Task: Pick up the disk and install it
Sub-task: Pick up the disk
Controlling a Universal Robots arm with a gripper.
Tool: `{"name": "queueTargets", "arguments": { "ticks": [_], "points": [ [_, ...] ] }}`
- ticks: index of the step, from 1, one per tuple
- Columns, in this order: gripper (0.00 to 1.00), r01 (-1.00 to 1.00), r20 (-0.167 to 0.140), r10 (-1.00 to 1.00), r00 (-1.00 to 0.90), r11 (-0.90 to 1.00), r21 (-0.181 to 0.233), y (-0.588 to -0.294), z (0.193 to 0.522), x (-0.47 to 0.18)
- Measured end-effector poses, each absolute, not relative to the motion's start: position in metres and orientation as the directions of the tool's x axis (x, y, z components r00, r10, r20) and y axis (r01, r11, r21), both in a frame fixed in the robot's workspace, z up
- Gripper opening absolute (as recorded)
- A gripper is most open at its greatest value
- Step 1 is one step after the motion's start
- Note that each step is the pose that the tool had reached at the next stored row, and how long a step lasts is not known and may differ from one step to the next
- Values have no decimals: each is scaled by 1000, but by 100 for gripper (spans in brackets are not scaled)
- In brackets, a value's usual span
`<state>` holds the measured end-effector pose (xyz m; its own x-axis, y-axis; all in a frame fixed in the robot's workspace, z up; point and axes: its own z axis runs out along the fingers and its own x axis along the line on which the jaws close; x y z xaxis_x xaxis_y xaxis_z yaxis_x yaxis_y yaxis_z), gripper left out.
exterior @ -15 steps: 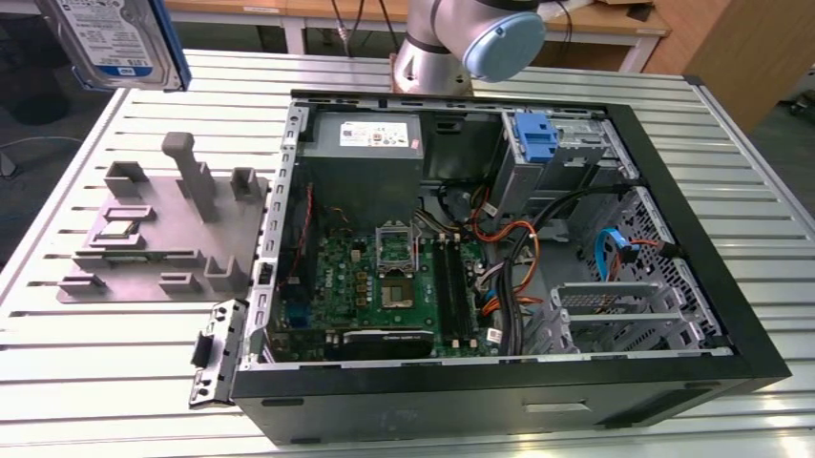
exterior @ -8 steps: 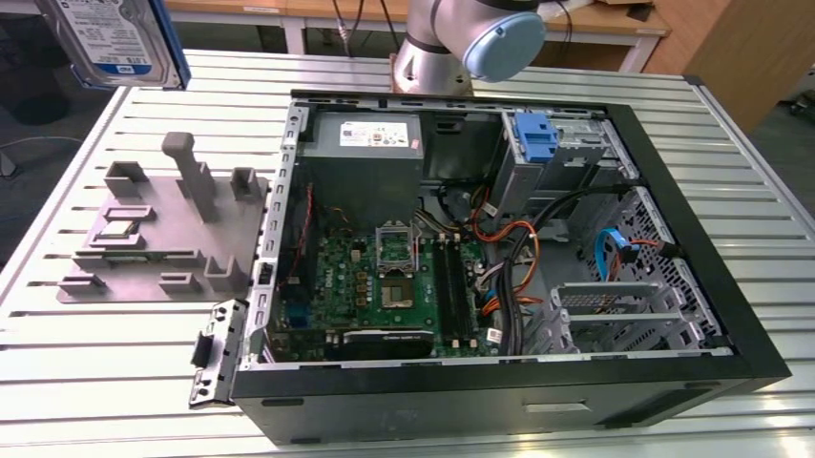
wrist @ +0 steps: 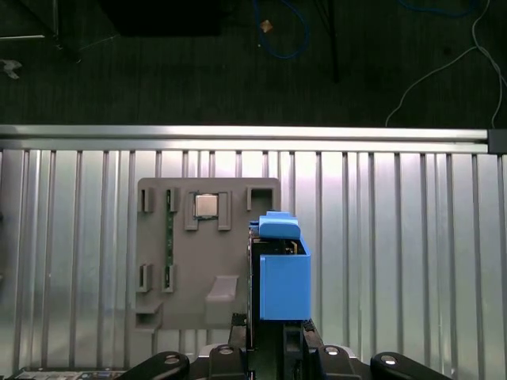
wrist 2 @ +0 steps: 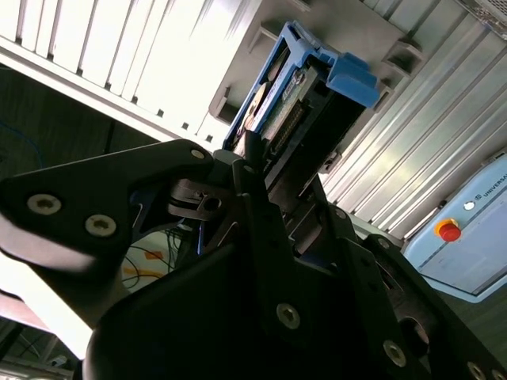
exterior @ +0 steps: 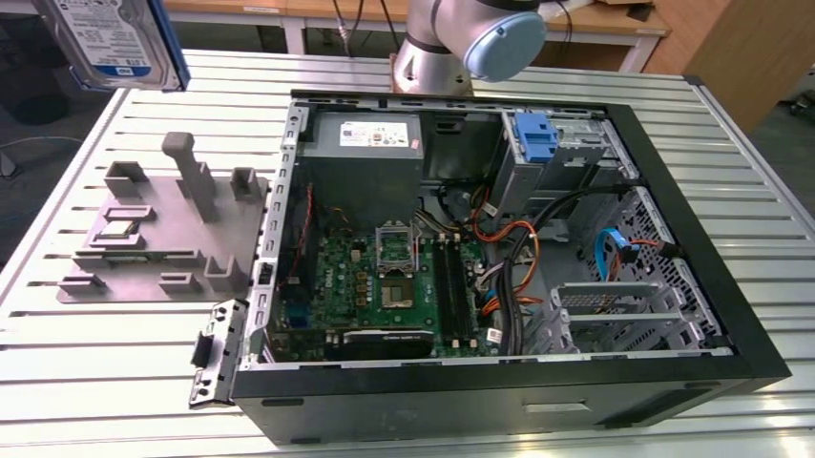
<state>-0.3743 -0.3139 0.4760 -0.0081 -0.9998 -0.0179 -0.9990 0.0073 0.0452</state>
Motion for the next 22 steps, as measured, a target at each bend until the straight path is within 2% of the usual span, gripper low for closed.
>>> {"name": "queueTargets", "arguments": {
  "ticks": [22],
  "points": [
    [35,-999,-18,-1000,-8,7,45,-323,476,-373]
  ]
}}
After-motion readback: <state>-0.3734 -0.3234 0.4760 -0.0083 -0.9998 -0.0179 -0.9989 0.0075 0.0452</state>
